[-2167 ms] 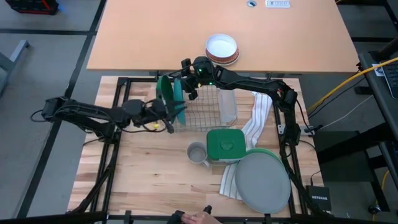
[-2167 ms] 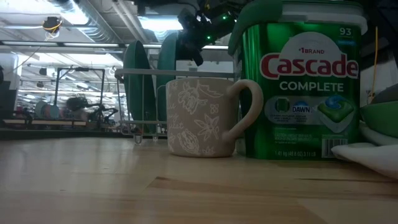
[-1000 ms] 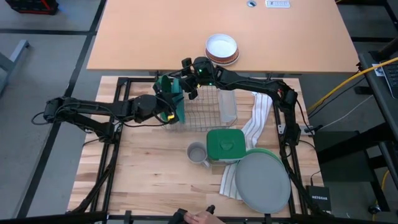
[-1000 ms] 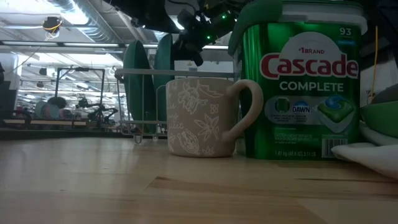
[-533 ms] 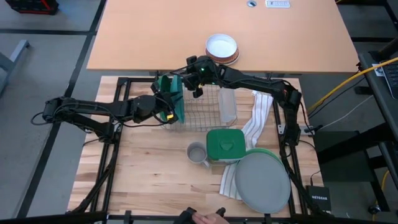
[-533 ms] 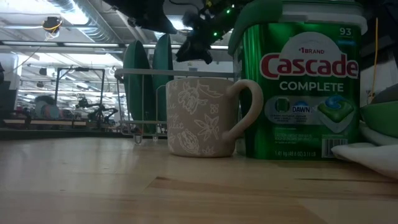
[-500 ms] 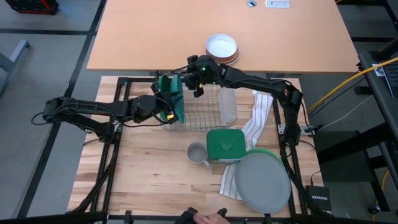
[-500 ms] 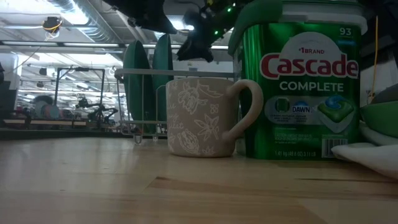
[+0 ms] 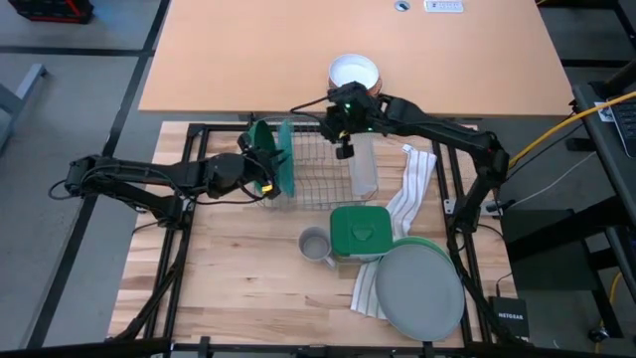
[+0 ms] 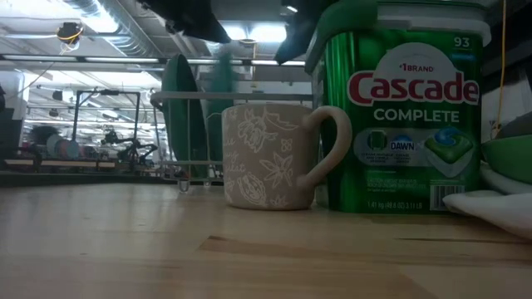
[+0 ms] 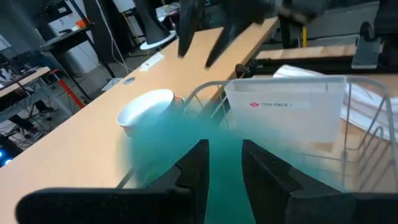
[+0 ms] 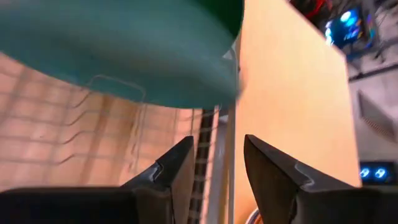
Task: Sort dishes
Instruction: Put the blue plate in the dish rack
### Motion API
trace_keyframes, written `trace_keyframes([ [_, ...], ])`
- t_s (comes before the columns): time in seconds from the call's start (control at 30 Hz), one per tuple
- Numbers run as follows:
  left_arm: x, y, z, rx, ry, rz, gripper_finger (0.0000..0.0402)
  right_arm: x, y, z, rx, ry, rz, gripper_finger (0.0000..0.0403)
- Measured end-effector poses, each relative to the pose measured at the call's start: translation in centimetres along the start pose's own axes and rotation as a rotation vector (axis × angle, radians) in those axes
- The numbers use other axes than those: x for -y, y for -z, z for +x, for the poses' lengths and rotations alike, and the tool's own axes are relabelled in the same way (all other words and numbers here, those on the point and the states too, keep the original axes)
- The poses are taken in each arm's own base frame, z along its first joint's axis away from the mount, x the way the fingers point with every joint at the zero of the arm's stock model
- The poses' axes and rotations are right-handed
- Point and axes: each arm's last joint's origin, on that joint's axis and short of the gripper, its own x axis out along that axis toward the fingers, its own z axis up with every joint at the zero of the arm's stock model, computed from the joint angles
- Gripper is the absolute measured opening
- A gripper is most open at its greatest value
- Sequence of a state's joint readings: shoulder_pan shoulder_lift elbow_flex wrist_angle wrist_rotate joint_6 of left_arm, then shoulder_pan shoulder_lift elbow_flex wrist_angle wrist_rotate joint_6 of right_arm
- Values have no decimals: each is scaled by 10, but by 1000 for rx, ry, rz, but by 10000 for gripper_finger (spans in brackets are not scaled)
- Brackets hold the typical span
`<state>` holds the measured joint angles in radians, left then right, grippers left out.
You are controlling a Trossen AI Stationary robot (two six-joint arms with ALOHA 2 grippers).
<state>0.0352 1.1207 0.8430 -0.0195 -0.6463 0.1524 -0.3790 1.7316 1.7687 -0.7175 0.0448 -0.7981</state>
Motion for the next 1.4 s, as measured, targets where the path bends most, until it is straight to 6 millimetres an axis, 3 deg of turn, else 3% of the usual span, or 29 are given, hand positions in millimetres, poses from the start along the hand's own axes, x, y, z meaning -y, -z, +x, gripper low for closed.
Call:
trace_keyframes([
  [0.2, -1, -5, -6, 32, 10, 8, 84, -3, 5, -24, -41, -42, 114, 144],
  [0.5, 0, -6, -8, 42, 19, 16, 84, -30, 8, -39, -179, -216, 124, 144],
  [0.9, 9, -9, -15, 68, 64, 58, 84, -59, 32, -13, -338, -308, 78, 144],
  [1.23, 17, -6, -13, 59, 150, 44, 84, -73, 45, 14, -329, -278, 51, 144],
  [1.4, 23, 0, -8, 12, 180, 45, 84, -77, 48, 16, -342, -291, 4, 144],
])
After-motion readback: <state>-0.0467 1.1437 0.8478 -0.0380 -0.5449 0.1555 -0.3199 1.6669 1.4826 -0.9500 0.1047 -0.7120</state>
